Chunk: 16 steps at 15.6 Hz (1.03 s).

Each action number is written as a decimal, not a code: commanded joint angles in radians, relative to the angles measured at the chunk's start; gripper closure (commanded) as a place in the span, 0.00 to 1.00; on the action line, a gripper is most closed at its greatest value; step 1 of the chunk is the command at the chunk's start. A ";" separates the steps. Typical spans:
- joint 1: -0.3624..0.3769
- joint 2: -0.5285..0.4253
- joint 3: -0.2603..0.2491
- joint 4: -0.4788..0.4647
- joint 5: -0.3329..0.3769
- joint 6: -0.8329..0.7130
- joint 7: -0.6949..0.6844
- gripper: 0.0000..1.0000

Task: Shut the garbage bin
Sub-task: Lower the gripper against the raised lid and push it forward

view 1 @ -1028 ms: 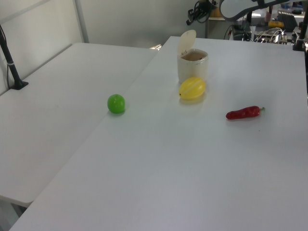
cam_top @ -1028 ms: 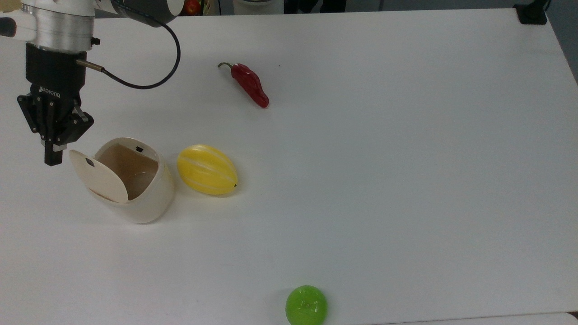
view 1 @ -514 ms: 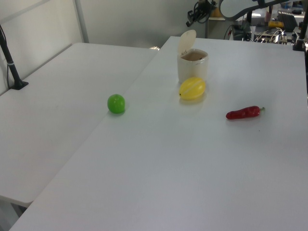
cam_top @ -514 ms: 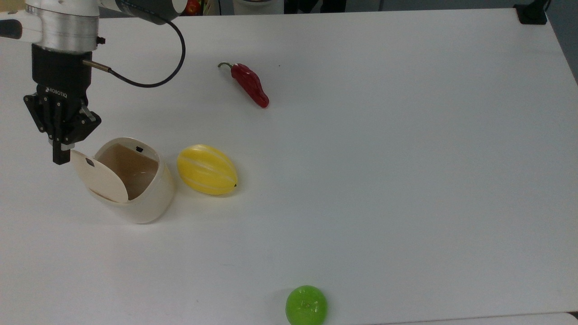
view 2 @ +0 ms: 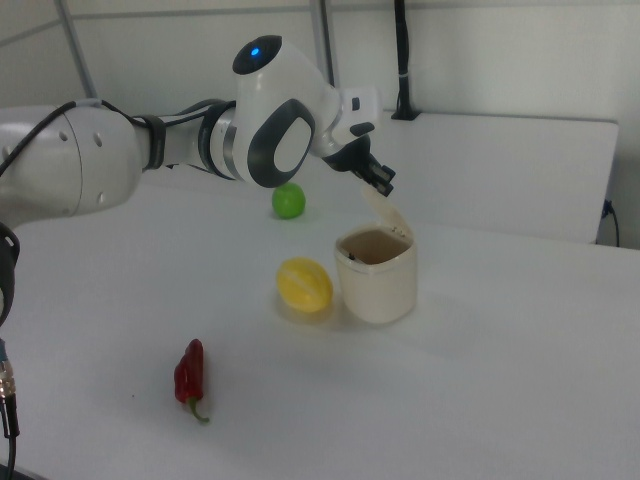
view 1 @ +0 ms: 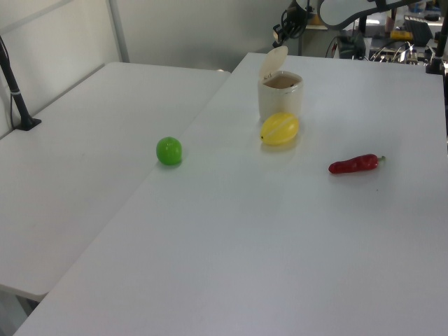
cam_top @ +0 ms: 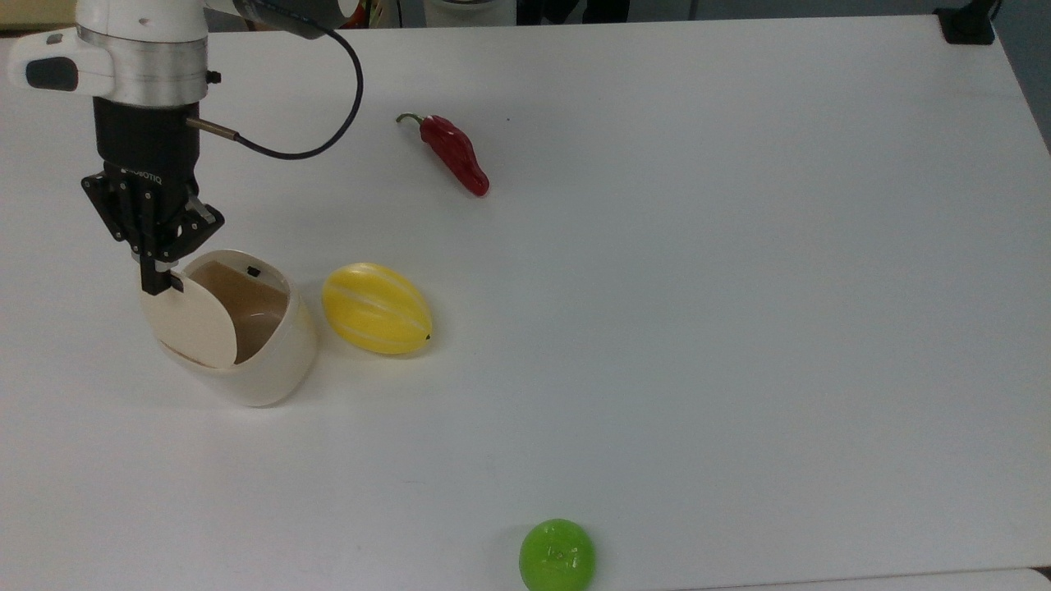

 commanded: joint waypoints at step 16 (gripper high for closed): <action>0.069 -0.046 -0.010 -0.058 -0.060 -0.246 0.013 1.00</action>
